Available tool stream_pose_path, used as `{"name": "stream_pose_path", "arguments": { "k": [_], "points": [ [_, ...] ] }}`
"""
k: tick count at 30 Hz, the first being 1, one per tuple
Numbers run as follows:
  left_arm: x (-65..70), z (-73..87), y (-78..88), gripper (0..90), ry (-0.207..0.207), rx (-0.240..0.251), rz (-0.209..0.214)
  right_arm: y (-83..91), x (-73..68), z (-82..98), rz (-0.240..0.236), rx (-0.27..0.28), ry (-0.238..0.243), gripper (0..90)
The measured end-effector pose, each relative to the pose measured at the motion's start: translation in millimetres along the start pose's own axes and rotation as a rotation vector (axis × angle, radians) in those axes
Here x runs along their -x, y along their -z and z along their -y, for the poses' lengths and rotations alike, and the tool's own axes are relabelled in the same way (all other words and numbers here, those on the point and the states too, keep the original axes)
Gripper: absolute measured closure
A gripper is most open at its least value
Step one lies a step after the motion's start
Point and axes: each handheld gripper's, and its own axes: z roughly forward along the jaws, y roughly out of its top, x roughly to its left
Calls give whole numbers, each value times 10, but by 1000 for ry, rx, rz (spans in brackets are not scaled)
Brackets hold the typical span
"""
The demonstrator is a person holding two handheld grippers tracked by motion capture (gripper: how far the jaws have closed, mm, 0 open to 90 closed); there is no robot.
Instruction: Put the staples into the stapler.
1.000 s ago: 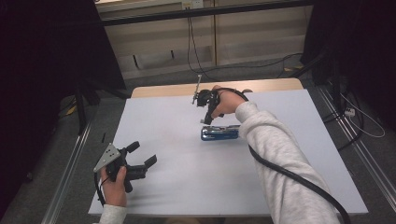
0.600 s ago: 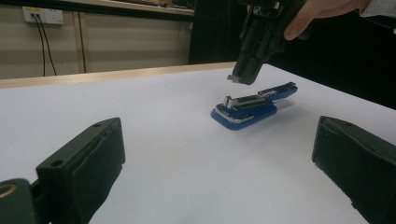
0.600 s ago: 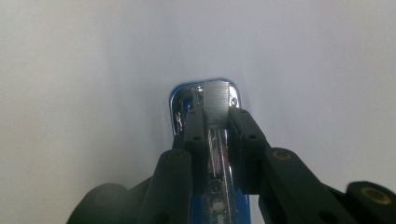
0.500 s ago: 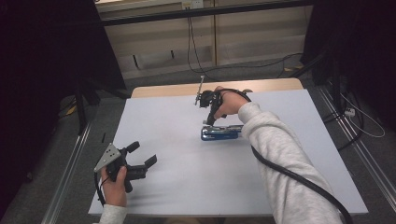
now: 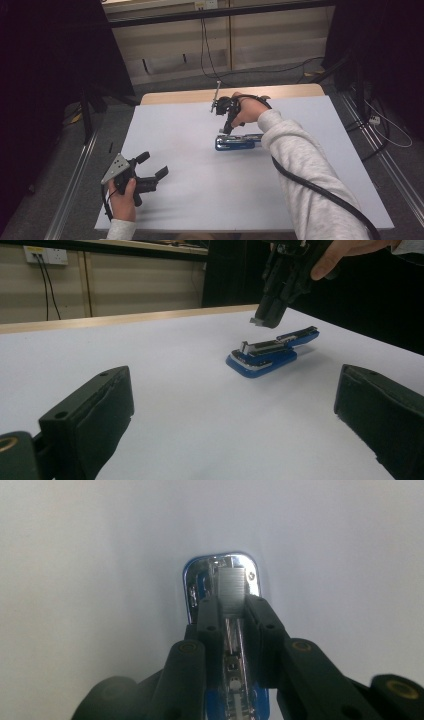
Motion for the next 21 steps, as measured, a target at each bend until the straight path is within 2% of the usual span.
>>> {"name": "stream_pose_path", "arguments": {
  "k": [6,7,9,21],
  "points": [
    [3,1,-3,26,3,-2,2,-2,10,20,-1,1,-3,791],
    [13,4,-8,26,10,-3,7,-5,6,22,-2,2,-15,791],
    [7,4,-8,26,1,-6,4,-4,14,23,-2,1,-3,791],
    [5,4,-3,27,7,-7,0,-79,9,44,-12,-5,-4,791]
  ]
}}
